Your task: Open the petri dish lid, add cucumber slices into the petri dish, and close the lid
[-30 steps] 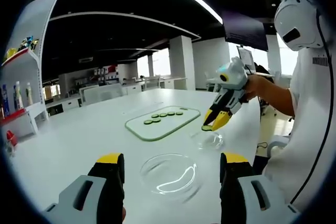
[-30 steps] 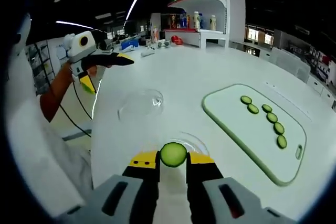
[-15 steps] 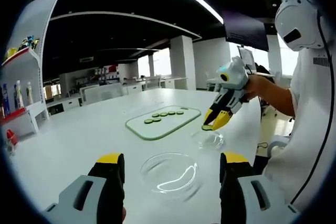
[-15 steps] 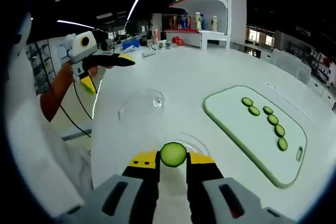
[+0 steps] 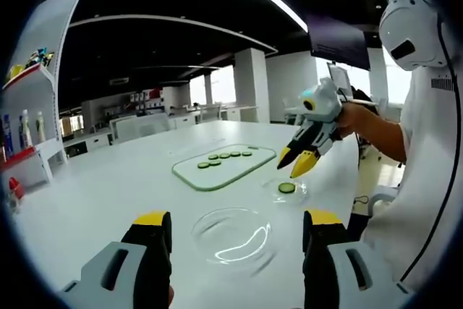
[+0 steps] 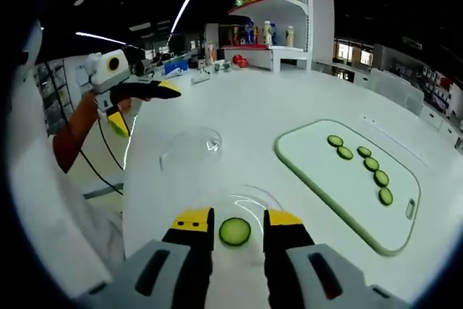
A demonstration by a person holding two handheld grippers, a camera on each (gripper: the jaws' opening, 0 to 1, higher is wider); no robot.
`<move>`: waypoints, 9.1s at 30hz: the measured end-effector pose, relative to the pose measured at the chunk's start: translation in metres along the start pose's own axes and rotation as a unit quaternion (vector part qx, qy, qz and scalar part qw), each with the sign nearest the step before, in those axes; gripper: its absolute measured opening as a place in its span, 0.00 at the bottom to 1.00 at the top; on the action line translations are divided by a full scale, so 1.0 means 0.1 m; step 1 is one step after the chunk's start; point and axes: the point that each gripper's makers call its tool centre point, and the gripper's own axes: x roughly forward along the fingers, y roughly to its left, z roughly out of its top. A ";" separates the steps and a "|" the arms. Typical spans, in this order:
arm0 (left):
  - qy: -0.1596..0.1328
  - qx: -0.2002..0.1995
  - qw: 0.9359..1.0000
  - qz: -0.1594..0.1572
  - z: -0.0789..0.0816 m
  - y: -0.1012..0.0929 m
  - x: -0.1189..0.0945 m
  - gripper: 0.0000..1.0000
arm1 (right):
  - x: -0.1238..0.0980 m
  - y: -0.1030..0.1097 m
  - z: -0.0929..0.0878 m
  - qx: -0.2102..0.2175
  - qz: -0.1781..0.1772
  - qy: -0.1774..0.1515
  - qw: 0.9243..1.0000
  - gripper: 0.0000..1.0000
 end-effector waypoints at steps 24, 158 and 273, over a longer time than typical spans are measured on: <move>-0.008 -0.001 1.000 0.003 0.03 0.06 0.04 0.74 | -0.54 -0.39 0.39 0.025 -0.108 -0.130 0.985 0.30; -0.085 -0.002 0.996 0.015 0.30 0.25 -0.06 0.80 | -3.07 -0.82 -0.97 0.116 -0.371 -0.249 0.887 0.51; -0.015 0.037 0.998 -0.041 -0.09 0.15 -0.12 0.83 | -1.34 -0.35 0.33 -0.033 -0.060 -0.174 0.982 0.70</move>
